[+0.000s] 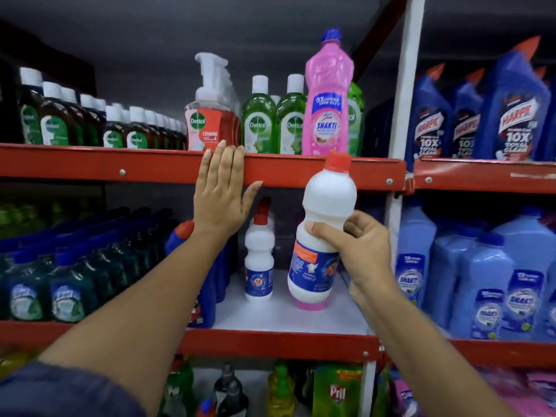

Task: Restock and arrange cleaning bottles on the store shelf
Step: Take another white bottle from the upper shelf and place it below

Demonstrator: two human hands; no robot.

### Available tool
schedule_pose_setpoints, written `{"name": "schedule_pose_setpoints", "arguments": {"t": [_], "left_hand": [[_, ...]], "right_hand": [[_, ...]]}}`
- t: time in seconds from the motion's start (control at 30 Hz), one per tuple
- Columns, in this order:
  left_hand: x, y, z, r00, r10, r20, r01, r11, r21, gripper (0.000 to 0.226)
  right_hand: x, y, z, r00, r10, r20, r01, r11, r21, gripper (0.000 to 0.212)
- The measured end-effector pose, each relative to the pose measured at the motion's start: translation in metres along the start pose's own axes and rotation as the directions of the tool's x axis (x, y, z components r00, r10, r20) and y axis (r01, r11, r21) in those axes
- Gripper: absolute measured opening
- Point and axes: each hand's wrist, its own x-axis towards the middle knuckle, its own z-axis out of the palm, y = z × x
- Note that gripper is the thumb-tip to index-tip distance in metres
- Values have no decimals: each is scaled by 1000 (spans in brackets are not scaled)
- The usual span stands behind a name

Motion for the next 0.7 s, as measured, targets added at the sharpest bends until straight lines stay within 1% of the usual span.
{"name": "schedule_pose_setpoints", "arguments": {"t": [0.03,0.07,0.23,0.4,0.57,0.7], "left_hand": [[1,0,1,1000,2,-12,-2,1000,4,61],[1,0,2,1000,7,-23,-6,1000,10,61],[1,-4,11,993,38,-107,-33,999,43,62],[0,-4,17,985,40,-168,-30,998,63,62],[0,-4,23,972,45,-233,-27,997,79,62],[0,-6,24,967,46,-250,-27,996,80,62]], "right_hand": [[-3,11,6,1000,13,-15,-13,1000,-19,54],[-5,20,12,999,20,-25,-21,999,-33,55],[-9,69,49,996,82,-20,-83,994,-67,49],[-8,112,79,986,138,-96,-151,978,-144,51],[-12,138,96,973,165,-160,-195,960,-202,56],[-16,145,101,972,166,-166,-204,948,-245,57]]}}
